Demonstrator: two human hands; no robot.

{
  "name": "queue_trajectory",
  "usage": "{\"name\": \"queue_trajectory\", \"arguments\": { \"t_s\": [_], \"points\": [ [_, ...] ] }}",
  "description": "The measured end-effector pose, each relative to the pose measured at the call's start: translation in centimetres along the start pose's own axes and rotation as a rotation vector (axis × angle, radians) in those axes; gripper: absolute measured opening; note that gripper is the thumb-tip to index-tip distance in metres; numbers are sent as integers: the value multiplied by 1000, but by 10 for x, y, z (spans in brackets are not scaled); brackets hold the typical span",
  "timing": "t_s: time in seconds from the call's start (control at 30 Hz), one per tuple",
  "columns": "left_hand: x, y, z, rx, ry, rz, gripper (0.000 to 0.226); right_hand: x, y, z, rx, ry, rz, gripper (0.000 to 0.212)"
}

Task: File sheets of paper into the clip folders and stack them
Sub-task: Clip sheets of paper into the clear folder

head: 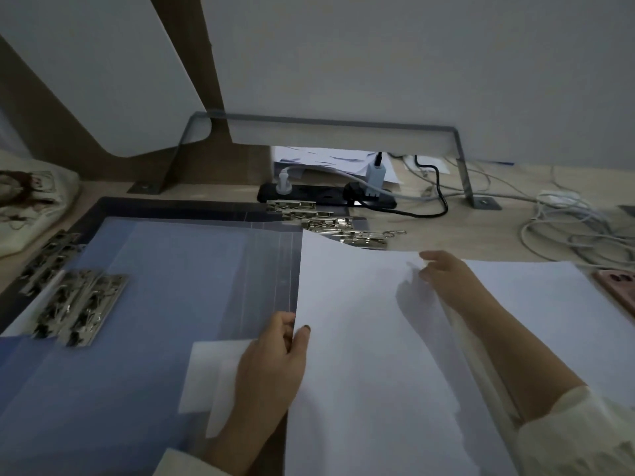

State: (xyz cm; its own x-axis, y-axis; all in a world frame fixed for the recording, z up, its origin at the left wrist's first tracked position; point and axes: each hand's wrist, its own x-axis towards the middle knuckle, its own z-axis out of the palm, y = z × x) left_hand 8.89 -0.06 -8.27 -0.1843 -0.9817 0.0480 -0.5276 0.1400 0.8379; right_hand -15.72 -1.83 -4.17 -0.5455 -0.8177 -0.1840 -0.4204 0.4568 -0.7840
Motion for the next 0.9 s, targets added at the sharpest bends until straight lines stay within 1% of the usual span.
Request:
{"name": "queue_trajectory", "arguments": {
  "t_s": [0.03, 0.13, 0.23, 0.27, 0.33, 0.4, 0.47, 0.57, 0.73, 0.8, 0.9],
  "points": [
    [-1, -2, 1, -17, 0, 6, 13, -5, 2, 0, 6, -6, 1, 39],
    [-3, -5, 2, -136, 21, 7, 8, -18, 7, -1, 17, -28, -27, 23],
    [-3, -4, 1, -313, 71, -17, 9, -20, 11, 1, 47, -3, -12, 37],
    [-2, -3, 1, -359, 85, -23, 9, -21, 12, 1, 46, 4, -10, 35],
    [-1, -4, 1, -387, 95, -28, 7, -22, 11, 1, 60, 9, 3, 15],
    [-1, -6, 4, -333, 77, -18, 6, -21, 13, 3, 74, 21, 26, 23],
    [-2, -9, 7, -215, 68, 10, 7, -20, 17, 3, 62, 53, 61, 31],
    [-4, -11, 9, -46, 96, 106, 12, -18, 20, 2, 79, 46, 118, 33],
    [-4, -8, 11, -7, 133, 151, 20, -14, 24, 1, 168, 30, 162, 15],
    [-3, -9, 12, -20, 133, 151, 17, -12, 26, 0, 197, 26, 204, 15],
    [-2, -11, 12, -61, 137, 117, 11, -7, 29, -1, 229, 37, 261, 22]
  ]
}}
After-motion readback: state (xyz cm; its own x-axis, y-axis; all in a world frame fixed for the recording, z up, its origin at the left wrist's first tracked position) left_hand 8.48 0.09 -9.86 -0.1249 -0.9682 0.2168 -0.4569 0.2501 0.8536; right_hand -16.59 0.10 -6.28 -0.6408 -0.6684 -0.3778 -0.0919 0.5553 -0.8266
